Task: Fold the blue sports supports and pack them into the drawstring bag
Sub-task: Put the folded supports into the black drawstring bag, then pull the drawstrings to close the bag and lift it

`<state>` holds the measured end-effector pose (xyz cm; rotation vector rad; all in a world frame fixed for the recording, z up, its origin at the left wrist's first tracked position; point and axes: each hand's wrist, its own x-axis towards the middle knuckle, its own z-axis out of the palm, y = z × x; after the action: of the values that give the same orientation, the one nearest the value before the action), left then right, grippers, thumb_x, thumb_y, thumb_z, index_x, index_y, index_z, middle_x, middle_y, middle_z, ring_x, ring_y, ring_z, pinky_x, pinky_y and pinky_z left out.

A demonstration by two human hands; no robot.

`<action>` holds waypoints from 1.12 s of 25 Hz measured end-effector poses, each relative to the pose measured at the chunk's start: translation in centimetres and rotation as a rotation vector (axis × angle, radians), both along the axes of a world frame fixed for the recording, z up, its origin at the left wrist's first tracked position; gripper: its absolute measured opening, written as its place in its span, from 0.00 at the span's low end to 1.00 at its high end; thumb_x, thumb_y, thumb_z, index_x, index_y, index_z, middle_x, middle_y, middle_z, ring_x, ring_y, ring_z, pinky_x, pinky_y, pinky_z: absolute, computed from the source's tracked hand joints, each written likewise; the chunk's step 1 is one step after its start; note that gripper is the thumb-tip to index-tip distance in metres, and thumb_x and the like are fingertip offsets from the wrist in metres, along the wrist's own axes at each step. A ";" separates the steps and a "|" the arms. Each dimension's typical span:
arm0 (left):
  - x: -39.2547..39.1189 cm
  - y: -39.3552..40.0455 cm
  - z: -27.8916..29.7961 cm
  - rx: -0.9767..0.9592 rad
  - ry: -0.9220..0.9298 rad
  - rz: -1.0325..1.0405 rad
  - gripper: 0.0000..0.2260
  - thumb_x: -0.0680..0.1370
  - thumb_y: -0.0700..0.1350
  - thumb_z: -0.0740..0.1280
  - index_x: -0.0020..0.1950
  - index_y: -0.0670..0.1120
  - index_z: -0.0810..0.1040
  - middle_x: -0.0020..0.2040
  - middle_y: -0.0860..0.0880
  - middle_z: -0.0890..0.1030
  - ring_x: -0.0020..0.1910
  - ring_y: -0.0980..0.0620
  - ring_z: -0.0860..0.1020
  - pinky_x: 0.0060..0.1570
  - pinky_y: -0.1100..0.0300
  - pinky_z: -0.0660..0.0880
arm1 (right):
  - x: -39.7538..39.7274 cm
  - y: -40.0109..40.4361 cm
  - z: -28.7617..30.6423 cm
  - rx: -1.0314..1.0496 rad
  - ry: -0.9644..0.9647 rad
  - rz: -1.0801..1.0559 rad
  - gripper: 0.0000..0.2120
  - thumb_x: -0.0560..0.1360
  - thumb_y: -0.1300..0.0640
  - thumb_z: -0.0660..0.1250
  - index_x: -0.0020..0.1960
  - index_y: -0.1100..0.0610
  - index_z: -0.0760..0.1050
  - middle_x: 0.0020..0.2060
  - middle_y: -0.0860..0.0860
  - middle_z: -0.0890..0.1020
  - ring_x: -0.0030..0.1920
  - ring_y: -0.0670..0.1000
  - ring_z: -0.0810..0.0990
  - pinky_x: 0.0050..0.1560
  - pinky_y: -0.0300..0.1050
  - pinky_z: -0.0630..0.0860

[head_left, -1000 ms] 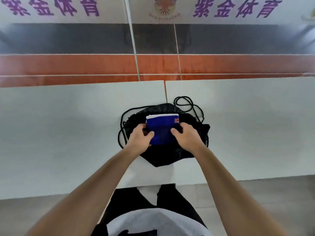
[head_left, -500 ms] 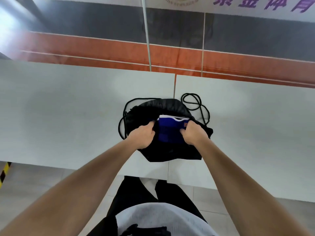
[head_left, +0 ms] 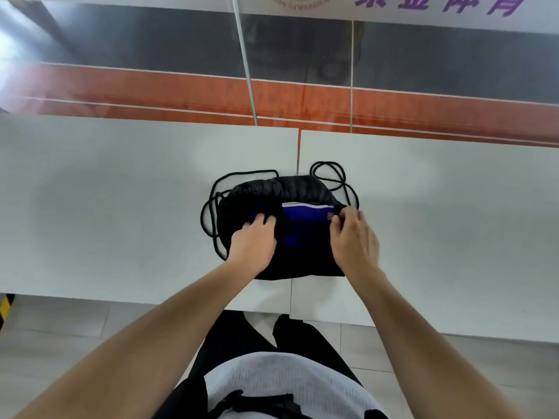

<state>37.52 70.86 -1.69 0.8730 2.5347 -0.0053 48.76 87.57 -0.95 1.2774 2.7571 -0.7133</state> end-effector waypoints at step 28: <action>-4.7 -5.4 3.5 0.213 -0.067 0.462 0.15 0.78 0.55 0.64 0.62 0.51 0.75 0.54 0.47 0.82 0.60 0.40 0.77 0.63 0.47 0.65 | 0.8 2.9 7.2 -0.057 0.150 0.009 0.11 0.86 0.51 0.49 0.50 0.57 0.61 0.35 0.55 0.75 0.36 0.63 0.72 0.38 0.53 0.67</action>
<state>32.85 65.48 1.79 0.3335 2.6448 0.4371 49.57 90.51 6.29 1.2488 2.8320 -0.9164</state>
